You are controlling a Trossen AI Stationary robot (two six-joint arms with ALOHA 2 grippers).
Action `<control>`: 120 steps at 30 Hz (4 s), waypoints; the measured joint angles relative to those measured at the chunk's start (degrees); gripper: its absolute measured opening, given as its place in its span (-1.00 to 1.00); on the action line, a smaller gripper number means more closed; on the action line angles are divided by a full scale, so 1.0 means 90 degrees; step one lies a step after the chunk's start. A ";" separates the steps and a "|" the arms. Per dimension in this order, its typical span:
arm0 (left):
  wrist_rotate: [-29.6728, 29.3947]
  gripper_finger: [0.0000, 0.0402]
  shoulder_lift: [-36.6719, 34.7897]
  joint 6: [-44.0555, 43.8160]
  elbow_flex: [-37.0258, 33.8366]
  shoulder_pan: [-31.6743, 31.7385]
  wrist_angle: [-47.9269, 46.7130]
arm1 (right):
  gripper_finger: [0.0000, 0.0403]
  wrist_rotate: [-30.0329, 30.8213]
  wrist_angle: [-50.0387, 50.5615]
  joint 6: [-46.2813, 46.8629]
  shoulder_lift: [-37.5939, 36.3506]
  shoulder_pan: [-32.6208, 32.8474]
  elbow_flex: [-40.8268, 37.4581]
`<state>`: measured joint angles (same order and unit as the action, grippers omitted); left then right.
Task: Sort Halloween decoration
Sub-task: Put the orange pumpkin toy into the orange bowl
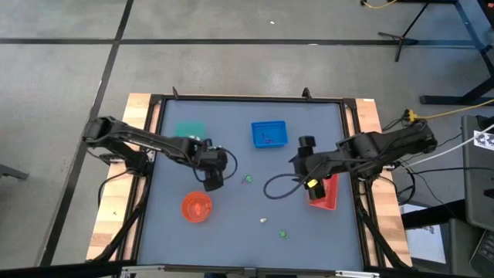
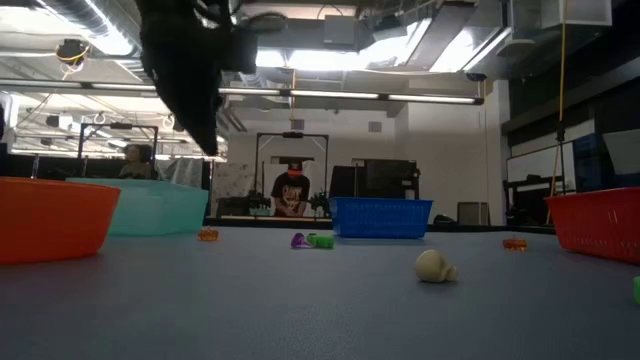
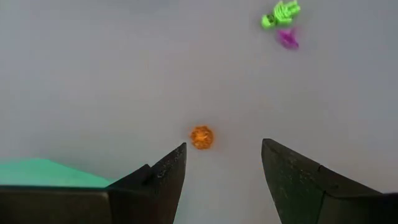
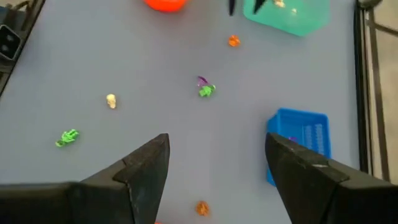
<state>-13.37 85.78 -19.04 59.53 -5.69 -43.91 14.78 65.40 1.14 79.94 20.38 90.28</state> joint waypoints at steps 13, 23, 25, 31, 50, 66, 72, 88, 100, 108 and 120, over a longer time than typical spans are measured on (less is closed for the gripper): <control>0.0238 -0.04 0.1295 0.0198 -0.0002 0.0173 0.0128 | 0.31 0.0123 -0.1749 0.0423 -0.1045 -0.0017 -0.2504; 0.0243 -0.04 0.1557 0.0198 -0.0002 0.0633 0.0144 | 0.31 -0.0470 -0.4357 0.0700 -0.1359 -0.0017 -0.4514; 0.0388 -0.04 0.1557 0.0270 -0.0002 0.0708 0.0189 | 0.31 -0.0629 -0.4842 0.0706 -0.1347 -0.0017 -0.4769; 0.0736 -0.04 0.1557 0.0383 -0.0002 0.0858 0.0359 | 0.31 -0.0813 -0.5459 0.0771 -0.1343 -0.0017 -0.5180; 0.0805 -0.04 0.1763 0.0681 -0.0005 0.0967 0.0438 | 0.31 -0.0816 -0.5449 0.0890 -0.1341 -0.0017 -0.5204; 0.0948 -0.10 0.2100 0.0691 0.0012 0.0967 0.0332 | 0.31 -0.0816 -0.5451 0.0891 -0.1338 -0.0017 -0.5204; 0.0981 -0.28 0.2106 0.0686 0.0012 0.0959 0.0321 | 0.31 -0.0816 -0.5451 0.0892 -0.1338 -0.0017 -0.5204; 0.0965 -0.61 0.2113 0.0635 0.0041 0.0959 0.0238 | 0.31 -0.0816 -0.5451 0.0890 -0.1336 -0.0017 -0.5204; 0.0901 -0.60 0.2154 0.0679 0.1369 0.0788 -0.1024 | 0.31 -0.0816 -0.5454 0.0892 -0.1336 -0.0017 -0.5204; 0.1543 -0.60 0.2142 0.0311 0.2271 0.0168 -0.2015 | 0.31 -0.0816 -0.5451 0.0890 -0.1336 -0.0017 -0.5206; 0.2164 -0.59 0.2132 -0.0939 0.2327 -0.1207 -0.2691 | 0.31 -0.0814 -0.5449 0.0888 -0.1336 -0.0017 -0.5204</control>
<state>6.11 104.97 -27.49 80.47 -16.55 -68.13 7.46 16.36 9.13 67.92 20.23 43.44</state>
